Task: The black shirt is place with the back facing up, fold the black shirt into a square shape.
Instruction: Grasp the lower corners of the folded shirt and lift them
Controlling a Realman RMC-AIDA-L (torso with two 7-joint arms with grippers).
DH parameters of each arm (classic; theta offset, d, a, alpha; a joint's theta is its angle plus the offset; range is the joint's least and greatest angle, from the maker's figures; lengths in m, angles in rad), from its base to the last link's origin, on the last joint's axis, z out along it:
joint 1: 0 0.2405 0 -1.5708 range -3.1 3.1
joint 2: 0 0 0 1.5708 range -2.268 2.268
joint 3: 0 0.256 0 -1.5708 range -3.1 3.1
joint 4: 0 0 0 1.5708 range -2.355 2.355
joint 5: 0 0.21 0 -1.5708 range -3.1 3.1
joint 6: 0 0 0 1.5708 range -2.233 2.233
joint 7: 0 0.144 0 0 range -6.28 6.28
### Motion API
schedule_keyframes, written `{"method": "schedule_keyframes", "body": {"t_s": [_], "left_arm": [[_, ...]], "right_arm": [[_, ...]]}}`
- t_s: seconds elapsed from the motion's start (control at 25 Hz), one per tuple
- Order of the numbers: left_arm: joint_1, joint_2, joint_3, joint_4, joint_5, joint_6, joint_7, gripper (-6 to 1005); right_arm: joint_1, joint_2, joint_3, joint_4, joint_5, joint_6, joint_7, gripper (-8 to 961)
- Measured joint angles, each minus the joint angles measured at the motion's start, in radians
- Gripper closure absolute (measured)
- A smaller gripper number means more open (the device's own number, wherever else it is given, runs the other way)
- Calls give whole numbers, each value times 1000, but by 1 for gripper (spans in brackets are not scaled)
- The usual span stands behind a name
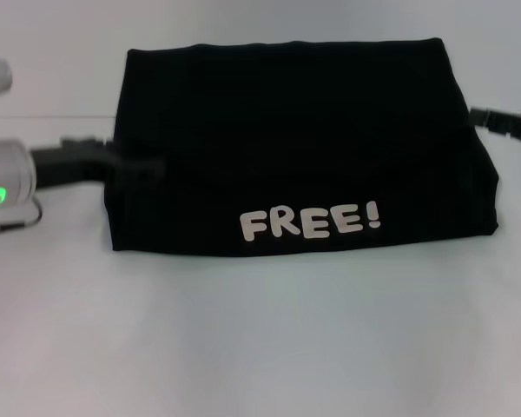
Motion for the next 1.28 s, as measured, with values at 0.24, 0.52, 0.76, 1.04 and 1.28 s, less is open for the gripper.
{"method": "schedule_keyframes", "body": {"t_s": [0.24, 0.52, 0.76, 1.04, 1.28], "left_arm": [[94, -5, 51, 15, 5, 19, 16, 118], [111, -5, 53, -32, 51, -53, 32, 74], [98, -3, 82, -74, 88, -46, 53, 76], [99, -7, 167, -75, 89, -43, 59, 77], [98, -5, 163, -74, 89, -38, 70, 106]], "right_arm": [[-46, -2, -22, -4, -1, -28, 0, 335], [-58, 1, -21, -6, -1, -18, 0, 340], [-59, 4, -22, -6, 0, -16, 0, 340], [-63, 2, -21, -5, -1, -15, 0, 339], [-74, 1, -19, -6, 0, -16, 0, 339]]}}
